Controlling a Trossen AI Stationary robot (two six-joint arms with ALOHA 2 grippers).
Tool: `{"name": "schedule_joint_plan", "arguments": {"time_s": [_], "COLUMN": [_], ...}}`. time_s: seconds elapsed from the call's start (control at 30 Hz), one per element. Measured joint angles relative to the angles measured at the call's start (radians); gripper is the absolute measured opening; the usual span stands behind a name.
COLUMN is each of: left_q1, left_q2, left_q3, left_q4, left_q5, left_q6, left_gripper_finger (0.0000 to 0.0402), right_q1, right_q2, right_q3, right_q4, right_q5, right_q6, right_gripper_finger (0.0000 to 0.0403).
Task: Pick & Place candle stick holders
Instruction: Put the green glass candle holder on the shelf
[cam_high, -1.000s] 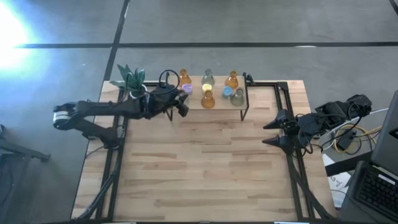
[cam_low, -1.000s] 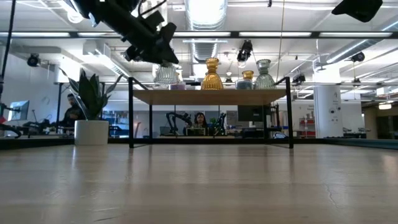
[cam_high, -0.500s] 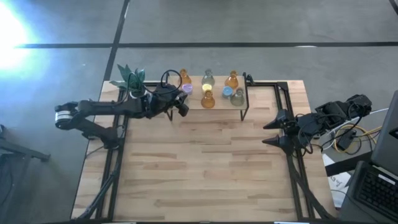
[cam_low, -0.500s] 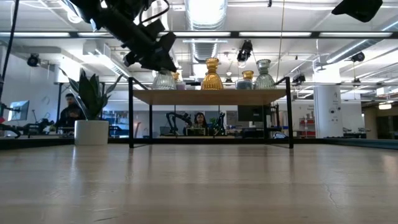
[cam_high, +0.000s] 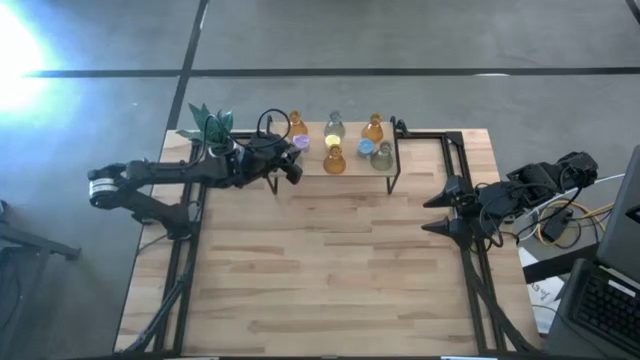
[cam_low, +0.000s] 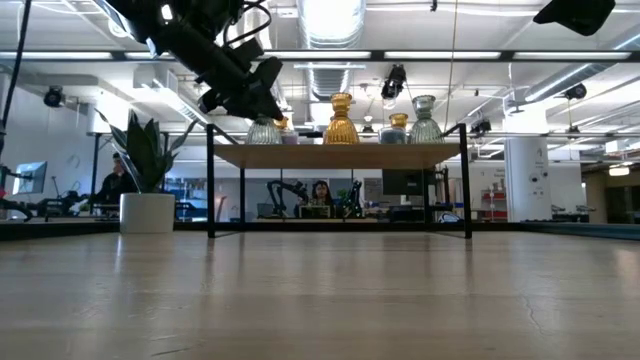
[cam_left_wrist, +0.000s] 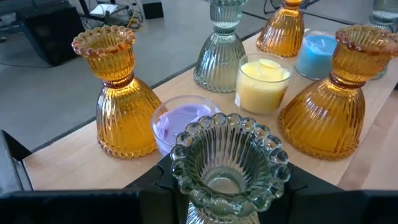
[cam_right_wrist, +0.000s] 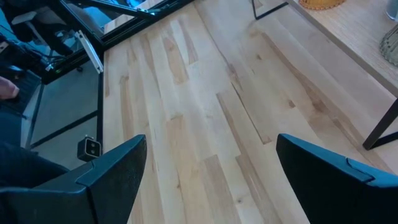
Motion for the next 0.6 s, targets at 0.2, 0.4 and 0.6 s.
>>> {"name": "schedule_joint_plan", "arguments": {"time_s": [0.2,0.4,0.6], "left_q1": [0.006,0.006,0.006], "left_q2": [0.0,0.0,0.0], "left_q3": [0.0,0.0,-0.001], "left_q4": [0.0,-0.002,-0.001], "left_q5": [0.012,0.022,0.028], "left_q6": [-0.002,-0.001,-0.002], "left_gripper_finger": [0.0138,0.0169,0.0175], "right_q1": [0.0,0.0,0.0], "right_q2": [0.0,0.0,0.0], "right_q3": [0.0,0.0,0.0], "right_q4": [0.0,0.0,0.0], "right_q5": [0.0,0.0,0.0], "right_q6": [0.0,0.0,0.0], "right_gripper_finger": [0.0353,0.0354,0.0354]}}
